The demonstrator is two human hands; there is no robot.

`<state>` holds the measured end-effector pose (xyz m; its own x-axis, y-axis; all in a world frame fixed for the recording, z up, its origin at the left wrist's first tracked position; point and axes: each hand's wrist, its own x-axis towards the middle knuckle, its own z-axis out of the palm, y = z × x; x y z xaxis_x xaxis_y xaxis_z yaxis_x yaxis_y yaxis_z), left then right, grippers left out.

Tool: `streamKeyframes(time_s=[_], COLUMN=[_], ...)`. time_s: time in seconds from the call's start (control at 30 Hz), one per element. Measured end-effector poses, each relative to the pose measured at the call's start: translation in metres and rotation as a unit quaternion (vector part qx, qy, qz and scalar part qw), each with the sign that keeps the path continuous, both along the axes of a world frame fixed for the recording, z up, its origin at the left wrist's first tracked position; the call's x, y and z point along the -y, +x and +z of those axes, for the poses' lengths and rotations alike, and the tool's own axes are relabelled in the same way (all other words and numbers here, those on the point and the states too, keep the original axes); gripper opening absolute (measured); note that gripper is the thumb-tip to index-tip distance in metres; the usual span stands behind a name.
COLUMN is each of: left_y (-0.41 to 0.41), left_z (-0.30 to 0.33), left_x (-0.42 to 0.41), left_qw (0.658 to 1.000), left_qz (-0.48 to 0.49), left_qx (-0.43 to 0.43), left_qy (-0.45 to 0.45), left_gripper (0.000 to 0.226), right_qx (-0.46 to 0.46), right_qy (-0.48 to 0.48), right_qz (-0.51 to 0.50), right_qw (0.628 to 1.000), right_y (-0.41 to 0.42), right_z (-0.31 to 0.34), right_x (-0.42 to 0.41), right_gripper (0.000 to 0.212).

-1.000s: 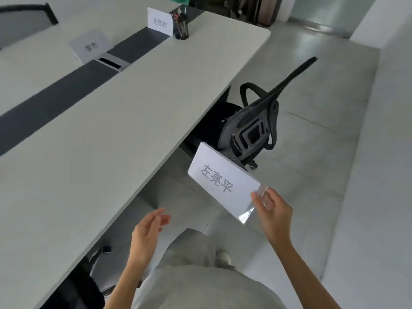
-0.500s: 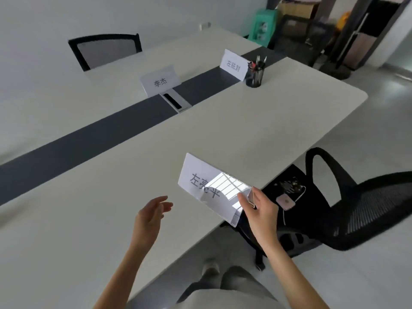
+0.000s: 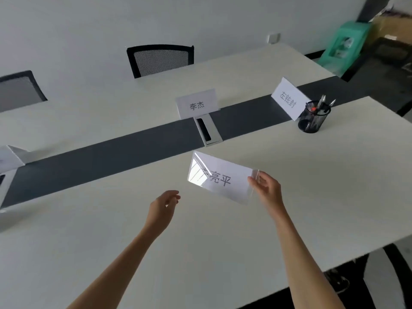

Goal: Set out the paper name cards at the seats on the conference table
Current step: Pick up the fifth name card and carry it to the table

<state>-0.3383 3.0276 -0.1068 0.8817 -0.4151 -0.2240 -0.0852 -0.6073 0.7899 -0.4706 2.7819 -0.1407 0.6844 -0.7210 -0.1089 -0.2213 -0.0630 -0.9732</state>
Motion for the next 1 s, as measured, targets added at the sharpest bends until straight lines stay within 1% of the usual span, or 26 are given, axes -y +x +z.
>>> streamKeyframes(time_s=[0.03, 0.1, 0.17, 0.27, 0.33, 0.47, 0.57, 0.63, 0.7, 0.77, 0.83, 0.9, 1.0], left_y=[0.004, 0.011, 0.017, 0.026, 0.031, 0.037, 0.041, 0.041, 0.04, 0.038, 0.037, 0.035, 0.038], left_z=[-0.004, -0.014, -0.025, -0.039, -0.046, -0.06, -0.066, -0.067, -0.07, -0.073, -0.077, -0.08, -0.081], left_x=[0.013, 0.035, 0.055, 0.081, 0.093, 0.103, 0.108, 0.112, 0.117, 0.12, 0.122, 0.123, 0.125], left_qw=[1.0, 1.0, 0.999, 0.996, 0.993, 0.99, 0.986, 0.981, 0.98, 0.978, 0.975, 0.975, 0.971], left_qz=[-0.001, -0.002, 0.003, 0.005, 0.019, 0.024, 0.064, 0.088, 0.098, 0.109, 0.122, 0.123, 0.136], left_qx=[0.003, 0.002, -0.022, -0.078, -0.114, -0.142, -0.155, -0.165, -0.163, -0.161, -0.161, -0.157, -0.163], left_qy=[0.008, 0.029, 0.037, 0.037, 0.025, -0.001, -0.026, -0.044, -0.065, -0.082, -0.09, -0.1, -0.109], left_gripper=[0.029, 0.033, 0.04, 0.054, 0.059, 0.058, 0.058, 0.058, 0.059, 0.061, 0.062, 0.058, 0.057], right_qx=[-0.007, -0.015, -0.019, -0.029, -0.043, -0.061, -0.077, -0.088, -0.086, -0.076, -0.075, -0.089, -0.108], right_qy=[0.004, 0.014, 0.018, 0.034, 0.03, 0.051, 0.009, -0.021, -0.024, 0.011, 0.031, 0.008, 0.003], right_qz=[0.011, 0.032, 0.057, 0.101, 0.135, 0.178, 0.191, 0.18, 0.132, 0.061, 0.002, -0.005, 0.018], right_qw=[1.0, 0.999, 0.998, 0.994, 0.989, 0.981, 0.979, 0.98, 0.987, 0.995, 0.997, 0.996, 0.994], right_y=[0.003, 0.009, 0.014, 0.025, 0.034, 0.058, 0.08, 0.094, 0.102, 0.1, 0.089, 0.079, 0.081], right_z=[-0.005, -0.014, -0.02, -0.033, -0.04, -0.046, -0.052, -0.053, -0.05, -0.049, -0.054, -0.062, -0.07], right_x=[0.015, 0.039, 0.056, 0.077, 0.087, 0.097, 0.104, 0.105, 0.099, 0.089, 0.076, 0.063, 0.057], right_gripper=[0.038, 0.027, 0.021, 0.025, 0.031, 0.026, 0.031, 0.041, 0.047, 0.049, 0.044, 0.041, 0.047])
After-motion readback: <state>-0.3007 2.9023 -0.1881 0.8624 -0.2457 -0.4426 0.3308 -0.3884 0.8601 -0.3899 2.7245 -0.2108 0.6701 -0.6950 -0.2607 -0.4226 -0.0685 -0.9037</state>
